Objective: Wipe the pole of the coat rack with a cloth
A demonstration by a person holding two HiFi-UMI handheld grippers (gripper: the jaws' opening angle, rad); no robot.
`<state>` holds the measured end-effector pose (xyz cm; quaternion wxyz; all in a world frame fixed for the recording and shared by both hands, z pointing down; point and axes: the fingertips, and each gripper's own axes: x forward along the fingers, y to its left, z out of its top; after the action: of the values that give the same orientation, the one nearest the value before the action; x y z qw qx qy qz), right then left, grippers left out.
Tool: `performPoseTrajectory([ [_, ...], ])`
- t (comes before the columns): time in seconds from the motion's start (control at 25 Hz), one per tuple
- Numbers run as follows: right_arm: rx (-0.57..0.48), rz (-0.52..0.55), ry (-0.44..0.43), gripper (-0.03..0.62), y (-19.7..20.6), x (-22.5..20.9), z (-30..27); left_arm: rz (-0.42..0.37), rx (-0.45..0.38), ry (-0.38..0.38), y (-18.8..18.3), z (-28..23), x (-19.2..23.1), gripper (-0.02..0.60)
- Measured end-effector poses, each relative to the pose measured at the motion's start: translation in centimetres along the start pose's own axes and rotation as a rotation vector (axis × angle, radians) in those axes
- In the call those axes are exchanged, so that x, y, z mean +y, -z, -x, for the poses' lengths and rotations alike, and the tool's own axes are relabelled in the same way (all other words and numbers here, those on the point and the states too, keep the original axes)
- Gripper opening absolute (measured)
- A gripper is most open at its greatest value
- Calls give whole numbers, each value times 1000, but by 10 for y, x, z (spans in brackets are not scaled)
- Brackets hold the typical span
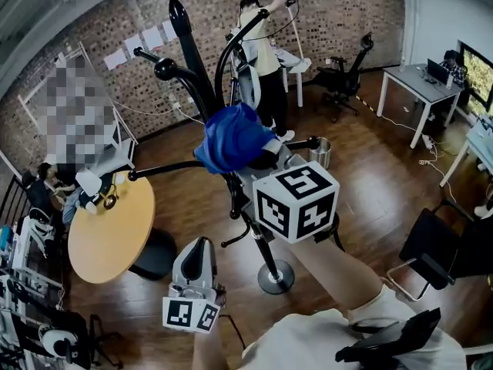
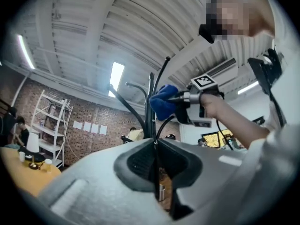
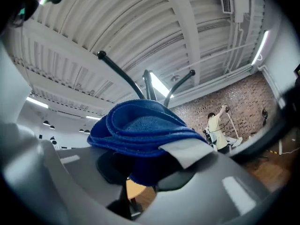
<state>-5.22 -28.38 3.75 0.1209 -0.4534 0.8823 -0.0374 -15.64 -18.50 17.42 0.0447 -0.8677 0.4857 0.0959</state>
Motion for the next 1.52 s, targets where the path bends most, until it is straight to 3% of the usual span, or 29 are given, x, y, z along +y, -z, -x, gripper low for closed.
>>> performPoseTrajectory([
  [0.16, 75, 10, -12, 101, 60, 1, -9, 1, 15, -11, 4, -9, 9, 21],
  [0.32, 67, 55, -33, 101, 77, -2, -4, 7, 26, -24, 14, -13, 1, 20],
  [0.44, 17, 89, -77, 103, 69, 6, 9, 8, 41, -51, 22, -12, 1, 20],
  [0.56, -99, 180, -143, 103, 35, 24, 43, -8, 55, -88, 26, -15, 2, 20],
  [0.64, -152, 158, -175, 103, 14, 37, 61, -10, 76, -89, 30, -21, 5, 20],
  [0.84, -105, 123, -155, 103, 23, 51, 59, -4, 86, -40, 31, -26, 37, 20],
  [1.04, -98, 208, -64, 103, 23, 59, 41, 28, 53, 162, 33, -59, 54, 20],
  [1.16, -115, 290, -37, 103, 12, 72, 15, 34, 19, 223, 18, -51, 78, 20],
  [1.32, -135, 356, 27, 103, -31, 76, -31, 92, 31, 317, 27, -49, 105, 20],
  [1.52, -99, 392, 115, 103, -83, 73, -61, 119, 32, 439, 27, -51, 109, 20],
])
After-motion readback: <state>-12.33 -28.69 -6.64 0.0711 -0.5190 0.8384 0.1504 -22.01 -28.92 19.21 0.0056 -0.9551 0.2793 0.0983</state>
